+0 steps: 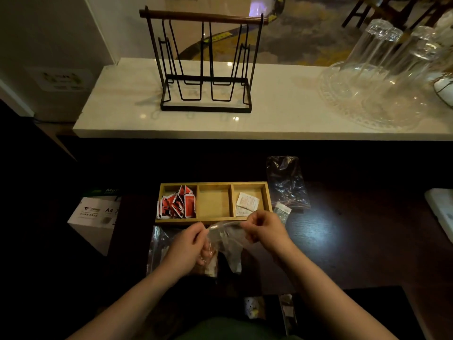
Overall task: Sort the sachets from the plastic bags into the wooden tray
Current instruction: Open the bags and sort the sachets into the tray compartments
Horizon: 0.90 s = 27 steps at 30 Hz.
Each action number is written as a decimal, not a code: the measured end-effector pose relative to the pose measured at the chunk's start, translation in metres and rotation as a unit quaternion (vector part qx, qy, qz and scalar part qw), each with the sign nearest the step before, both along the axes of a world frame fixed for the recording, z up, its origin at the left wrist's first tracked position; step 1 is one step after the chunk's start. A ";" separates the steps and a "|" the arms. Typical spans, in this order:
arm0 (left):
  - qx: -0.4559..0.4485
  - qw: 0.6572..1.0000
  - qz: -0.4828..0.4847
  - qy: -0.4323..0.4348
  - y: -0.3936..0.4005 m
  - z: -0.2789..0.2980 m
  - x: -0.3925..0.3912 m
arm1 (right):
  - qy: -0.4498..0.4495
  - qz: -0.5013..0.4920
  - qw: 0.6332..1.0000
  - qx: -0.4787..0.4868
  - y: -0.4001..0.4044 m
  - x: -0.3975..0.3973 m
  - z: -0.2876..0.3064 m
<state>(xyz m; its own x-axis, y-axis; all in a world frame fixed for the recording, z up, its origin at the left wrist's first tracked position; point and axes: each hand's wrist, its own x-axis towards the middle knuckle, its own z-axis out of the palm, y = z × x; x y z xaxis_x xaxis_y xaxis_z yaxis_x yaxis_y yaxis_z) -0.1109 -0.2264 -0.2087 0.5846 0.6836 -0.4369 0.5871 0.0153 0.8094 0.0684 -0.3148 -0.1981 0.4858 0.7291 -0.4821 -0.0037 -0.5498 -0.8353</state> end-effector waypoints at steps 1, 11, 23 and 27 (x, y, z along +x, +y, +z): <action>0.016 0.998 -0.054 0.027 0.003 0.002 -0.002 | -0.125 0.052 0.991 0.001 -0.003 0.005 0.001; 0.176 0.935 -0.296 0.089 0.024 0.028 0.019 | -0.549 0.319 0.771 0.057 -0.008 0.023 0.031; -0.060 0.989 -0.135 -0.011 0.020 0.030 0.033 | -0.474 0.295 0.829 0.034 -0.012 -0.029 0.016; -0.157 0.983 0.081 -0.050 0.025 0.008 0.021 | -0.468 0.225 0.840 0.155 0.000 -0.016 0.038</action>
